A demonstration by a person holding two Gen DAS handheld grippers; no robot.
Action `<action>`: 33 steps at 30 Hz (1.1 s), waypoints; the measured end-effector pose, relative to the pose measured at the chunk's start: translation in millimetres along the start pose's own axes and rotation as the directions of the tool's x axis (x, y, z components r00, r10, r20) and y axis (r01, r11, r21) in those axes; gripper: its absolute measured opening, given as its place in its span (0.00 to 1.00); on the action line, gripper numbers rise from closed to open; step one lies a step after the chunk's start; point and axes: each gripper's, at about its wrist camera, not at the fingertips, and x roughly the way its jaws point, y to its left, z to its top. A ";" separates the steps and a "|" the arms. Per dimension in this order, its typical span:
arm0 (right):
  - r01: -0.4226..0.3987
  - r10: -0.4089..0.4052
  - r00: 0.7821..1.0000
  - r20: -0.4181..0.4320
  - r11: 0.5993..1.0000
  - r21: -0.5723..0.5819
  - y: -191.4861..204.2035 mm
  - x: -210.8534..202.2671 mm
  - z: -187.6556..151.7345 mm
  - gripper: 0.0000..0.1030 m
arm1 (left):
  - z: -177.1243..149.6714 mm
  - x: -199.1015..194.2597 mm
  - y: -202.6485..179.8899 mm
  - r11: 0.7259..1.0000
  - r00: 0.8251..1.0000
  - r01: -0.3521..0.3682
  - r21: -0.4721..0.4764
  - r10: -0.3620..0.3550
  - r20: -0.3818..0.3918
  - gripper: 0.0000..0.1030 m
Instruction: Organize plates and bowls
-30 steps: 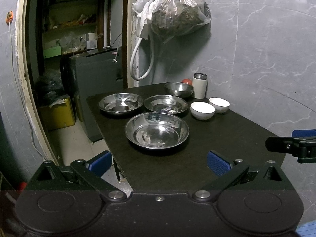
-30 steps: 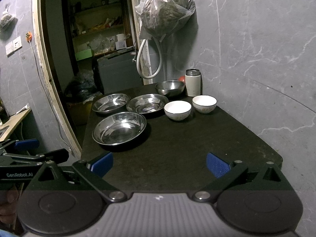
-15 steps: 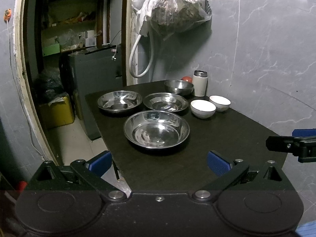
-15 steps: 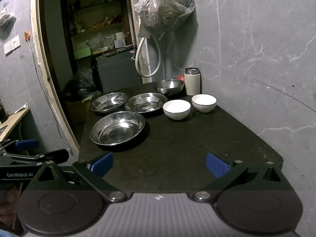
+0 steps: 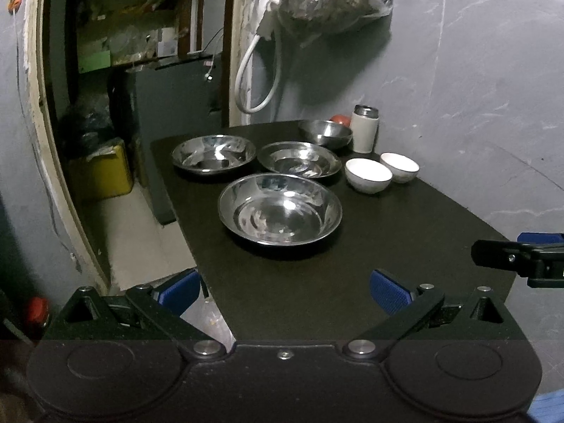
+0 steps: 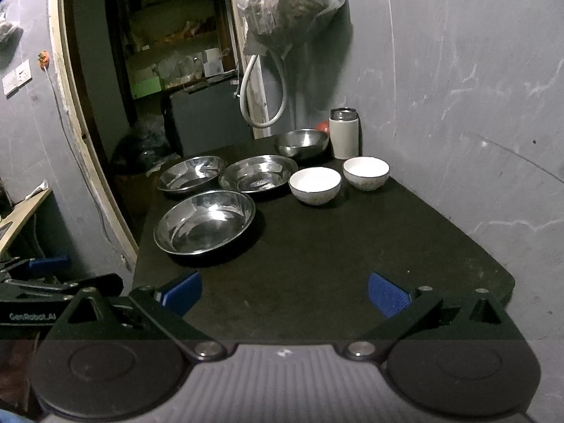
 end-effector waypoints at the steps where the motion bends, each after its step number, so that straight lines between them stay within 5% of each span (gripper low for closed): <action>1: -0.003 0.003 1.000 -0.007 1.000 0.002 -1.6 2.3 0.7 1.00 | 0.9 2.2 0.0 1.000 1.000 -0.004 -0.006 0.004 -0.006 0.99; 10: -0.045 0.043 0.997 -0.063 0.998 -0.031 -14.1 32.0 16.3 1.00 | 21.8 31.8 16.6 0.984 0.993 -0.096 -0.154 0.083 -0.089 0.99; 21: -0.171 0.167 0.981 -0.095 0.985 -0.034 -27.2 101.9 60.5 1.00 | 84.5 88.3 53.7 0.926 0.951 -0.296 -0.233 0.264 -0.158 0.99; 28: -0.234 0.229 0.969 -0.091 0.970 -0.059 -14.5 153.6 97.0 1.00 | 123.0 123.4 94.8 0.910 0.943 -0.327 -0.255 0.296 -0.154 0.99; 33: -0.244 0.238 0.967 -0.087 0.967 -0.077 0.9 192.3 120.0 1.00 | 141.8 164.0 129.7 0.926 0.957 -0.289 -0.242 0.270 -0.110 0.99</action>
